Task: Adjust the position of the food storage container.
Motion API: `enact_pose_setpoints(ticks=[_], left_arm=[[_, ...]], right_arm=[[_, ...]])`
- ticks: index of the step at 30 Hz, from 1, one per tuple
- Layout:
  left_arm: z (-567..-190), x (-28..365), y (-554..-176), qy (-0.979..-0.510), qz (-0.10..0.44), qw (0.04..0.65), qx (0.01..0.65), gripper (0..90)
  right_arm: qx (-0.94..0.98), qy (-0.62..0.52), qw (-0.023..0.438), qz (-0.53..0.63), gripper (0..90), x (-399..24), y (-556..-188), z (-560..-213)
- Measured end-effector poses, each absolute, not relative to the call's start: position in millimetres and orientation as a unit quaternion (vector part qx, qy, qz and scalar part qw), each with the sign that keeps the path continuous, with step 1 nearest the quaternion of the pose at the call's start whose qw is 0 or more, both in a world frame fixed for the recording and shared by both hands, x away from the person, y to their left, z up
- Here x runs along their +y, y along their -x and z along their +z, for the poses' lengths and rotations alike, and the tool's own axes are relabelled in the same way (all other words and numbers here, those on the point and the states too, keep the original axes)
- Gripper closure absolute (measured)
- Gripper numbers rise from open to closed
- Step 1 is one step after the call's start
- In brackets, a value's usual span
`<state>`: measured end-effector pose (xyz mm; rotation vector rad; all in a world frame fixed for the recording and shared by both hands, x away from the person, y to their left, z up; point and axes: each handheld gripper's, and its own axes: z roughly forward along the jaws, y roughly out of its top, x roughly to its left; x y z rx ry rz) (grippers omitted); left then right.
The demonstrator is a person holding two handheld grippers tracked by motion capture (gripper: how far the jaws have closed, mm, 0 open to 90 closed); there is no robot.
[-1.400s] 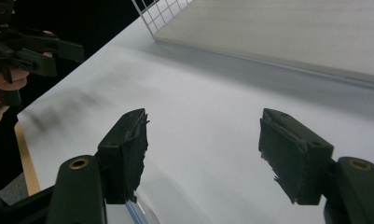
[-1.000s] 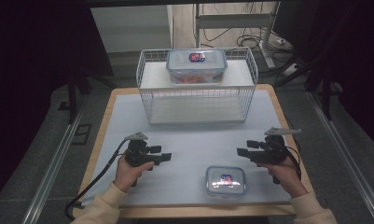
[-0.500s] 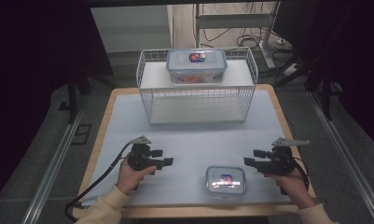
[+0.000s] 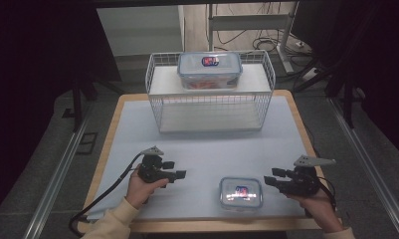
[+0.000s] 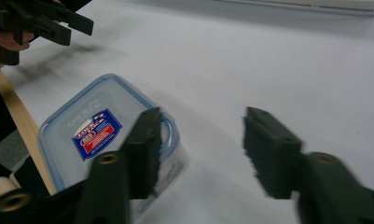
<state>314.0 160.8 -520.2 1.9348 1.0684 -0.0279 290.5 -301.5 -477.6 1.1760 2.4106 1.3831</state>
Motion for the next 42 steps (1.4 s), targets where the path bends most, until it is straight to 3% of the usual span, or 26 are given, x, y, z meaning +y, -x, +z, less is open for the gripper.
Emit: enact_pose_setpoints(ticks=[1,2,3,7,18,42], left_arm=[[-520,161,-314,-0.782,-0.011,0.449,0.432,27.4],[-520,161,-314,-0.782,-0.011,0.448,0.432,27.4],[-521,161,-314,-0.782,-0.011,0.447,0.433,27.3],[-522,161,-315,-0.783,-0.011,0.445,0.435,27.3],[-523,161,-316,-0.783,-0.012,0.444,0.436,27.3],[-525,162,-318,-0.784,-0.012,0.439,0.439,27.3]], right_arm=[[0.800,-0.382,0.062,0.458,61.9,-302,-289,-476],[0.800,-0.382,0.062,0.458,61.9,-302,-289,-476],[0.805,-0.368,0.060,0.462,75.3,-300,-286,-472],[0.820,-0.323,0.045,0.471,89.5,-289,-271,-463],[0.903,-0.192,0.021,0.383,89.8,-231,-222,-482],[0.920,-0.192,0.085,0.332,89.8,-220,-235,-511]])
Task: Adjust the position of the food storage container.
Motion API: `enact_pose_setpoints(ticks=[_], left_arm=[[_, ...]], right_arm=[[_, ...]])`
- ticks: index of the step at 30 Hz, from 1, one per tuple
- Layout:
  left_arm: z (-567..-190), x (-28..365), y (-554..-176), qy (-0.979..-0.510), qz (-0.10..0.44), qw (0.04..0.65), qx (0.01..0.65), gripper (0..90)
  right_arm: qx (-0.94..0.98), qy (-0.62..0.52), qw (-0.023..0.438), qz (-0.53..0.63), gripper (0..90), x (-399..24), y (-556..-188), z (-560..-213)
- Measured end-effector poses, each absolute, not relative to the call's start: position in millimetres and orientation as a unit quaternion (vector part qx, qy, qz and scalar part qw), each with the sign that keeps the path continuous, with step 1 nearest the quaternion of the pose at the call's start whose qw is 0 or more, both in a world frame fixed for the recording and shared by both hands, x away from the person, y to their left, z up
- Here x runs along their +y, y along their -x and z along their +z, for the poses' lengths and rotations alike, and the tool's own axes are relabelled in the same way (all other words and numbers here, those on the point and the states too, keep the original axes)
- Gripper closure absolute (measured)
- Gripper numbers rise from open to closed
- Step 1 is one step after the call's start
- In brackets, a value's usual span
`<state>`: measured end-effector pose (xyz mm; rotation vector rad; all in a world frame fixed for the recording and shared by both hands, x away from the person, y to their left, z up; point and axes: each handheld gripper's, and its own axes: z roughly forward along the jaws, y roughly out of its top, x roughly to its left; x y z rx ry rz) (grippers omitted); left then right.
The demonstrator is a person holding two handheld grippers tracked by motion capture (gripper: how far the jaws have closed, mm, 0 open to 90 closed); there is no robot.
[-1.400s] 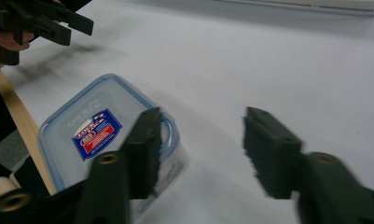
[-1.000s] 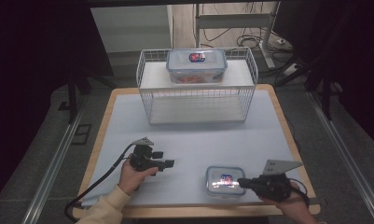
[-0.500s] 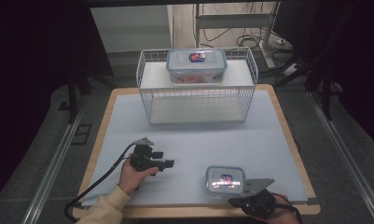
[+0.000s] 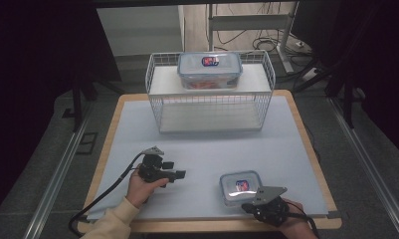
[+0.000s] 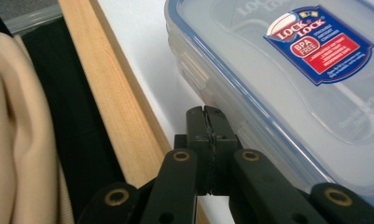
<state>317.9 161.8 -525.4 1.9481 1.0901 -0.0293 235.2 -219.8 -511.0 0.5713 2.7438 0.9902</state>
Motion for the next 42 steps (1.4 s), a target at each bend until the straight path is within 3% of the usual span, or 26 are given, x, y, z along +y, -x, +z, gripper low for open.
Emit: enact_pose_setpoints(ticks=[19,42], left_arm=[[-525,165,-319,-0.785,-0.009,0.437,0.439,27.3],[-526,166,-319,-0.784,-0.014,0.436,0.441,26.8]], right_arm=[[0.903,-0.223,0.103,0.353,89.8,-203,-283,-513],[0.893,-0.248,0.120,0.355,89.8,-200,-315,-514]])
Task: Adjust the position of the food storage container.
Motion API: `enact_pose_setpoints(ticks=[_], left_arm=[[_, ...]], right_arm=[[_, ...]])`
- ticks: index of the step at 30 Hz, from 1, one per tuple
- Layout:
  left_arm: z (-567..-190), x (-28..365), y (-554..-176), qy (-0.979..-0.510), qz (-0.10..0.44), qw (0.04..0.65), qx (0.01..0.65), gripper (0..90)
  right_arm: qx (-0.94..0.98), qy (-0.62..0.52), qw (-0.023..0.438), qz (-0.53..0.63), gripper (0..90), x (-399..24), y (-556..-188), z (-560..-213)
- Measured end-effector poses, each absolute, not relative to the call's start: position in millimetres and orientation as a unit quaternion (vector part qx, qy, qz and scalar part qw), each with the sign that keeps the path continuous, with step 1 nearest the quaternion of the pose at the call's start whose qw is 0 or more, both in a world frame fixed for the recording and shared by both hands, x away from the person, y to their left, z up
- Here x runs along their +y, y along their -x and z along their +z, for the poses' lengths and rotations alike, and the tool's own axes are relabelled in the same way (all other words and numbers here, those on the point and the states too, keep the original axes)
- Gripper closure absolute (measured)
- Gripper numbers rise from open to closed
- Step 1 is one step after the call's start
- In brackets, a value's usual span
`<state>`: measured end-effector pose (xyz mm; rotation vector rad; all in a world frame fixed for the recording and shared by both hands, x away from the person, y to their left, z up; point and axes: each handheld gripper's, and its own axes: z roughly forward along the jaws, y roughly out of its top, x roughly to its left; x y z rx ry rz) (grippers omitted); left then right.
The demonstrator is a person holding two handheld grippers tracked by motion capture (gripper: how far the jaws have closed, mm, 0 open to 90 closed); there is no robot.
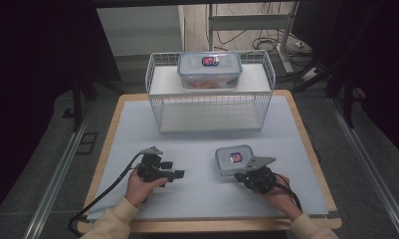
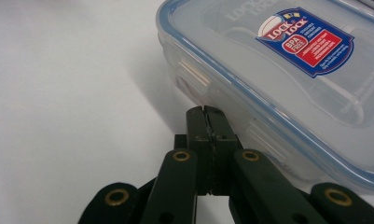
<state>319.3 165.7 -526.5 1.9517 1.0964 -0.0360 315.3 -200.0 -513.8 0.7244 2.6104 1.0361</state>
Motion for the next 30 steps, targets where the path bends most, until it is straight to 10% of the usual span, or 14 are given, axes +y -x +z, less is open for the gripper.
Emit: enact_pose_setpoints(ticks=[30], left_arm=[[-523,169,-318,-0.778,-0.006,0.442,0.446,26.8]], right_arm=[[0.853,-0.358,0.152,0.350,89.8,-260,-355,-504]])
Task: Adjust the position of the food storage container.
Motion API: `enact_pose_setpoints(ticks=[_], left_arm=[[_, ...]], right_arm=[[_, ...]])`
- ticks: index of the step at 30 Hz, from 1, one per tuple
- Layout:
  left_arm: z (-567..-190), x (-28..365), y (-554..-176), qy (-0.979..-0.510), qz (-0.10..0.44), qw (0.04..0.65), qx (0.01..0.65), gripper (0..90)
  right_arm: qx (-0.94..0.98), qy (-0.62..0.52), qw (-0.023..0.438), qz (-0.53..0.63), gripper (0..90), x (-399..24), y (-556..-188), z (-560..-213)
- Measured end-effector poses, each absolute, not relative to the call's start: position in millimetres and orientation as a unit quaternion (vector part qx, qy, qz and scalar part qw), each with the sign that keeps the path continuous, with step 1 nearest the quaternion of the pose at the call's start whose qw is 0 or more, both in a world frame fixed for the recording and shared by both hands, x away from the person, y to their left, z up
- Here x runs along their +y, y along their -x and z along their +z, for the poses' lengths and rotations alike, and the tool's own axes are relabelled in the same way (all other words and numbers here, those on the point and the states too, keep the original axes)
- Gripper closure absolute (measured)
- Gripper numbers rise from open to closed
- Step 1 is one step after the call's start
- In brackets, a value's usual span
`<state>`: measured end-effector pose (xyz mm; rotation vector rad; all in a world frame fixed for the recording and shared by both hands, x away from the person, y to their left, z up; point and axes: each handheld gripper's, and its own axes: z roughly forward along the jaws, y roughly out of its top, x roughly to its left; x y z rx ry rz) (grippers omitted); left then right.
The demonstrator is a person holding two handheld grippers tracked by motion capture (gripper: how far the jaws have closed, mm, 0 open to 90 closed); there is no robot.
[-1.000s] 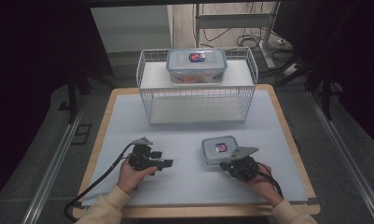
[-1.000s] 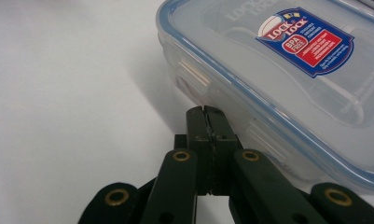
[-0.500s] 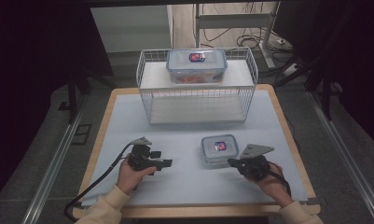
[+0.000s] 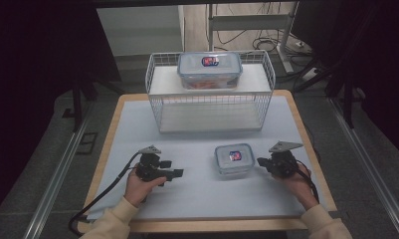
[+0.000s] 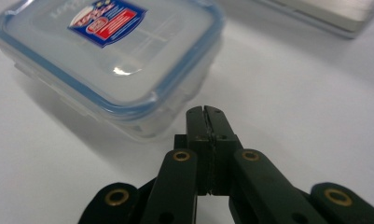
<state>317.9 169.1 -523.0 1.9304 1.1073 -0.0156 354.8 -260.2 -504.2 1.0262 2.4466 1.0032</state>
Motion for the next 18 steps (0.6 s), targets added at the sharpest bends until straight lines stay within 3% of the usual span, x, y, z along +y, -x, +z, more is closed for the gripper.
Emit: enact_pose_setpoints(ticks=[18], left_arm=[[-522,178,-316,-0.771,-0.002,0.447,0.453,26.9]], right_arm=[[0.866,-0.329,0.155,0.342,89.8,-222,-356,-507]])
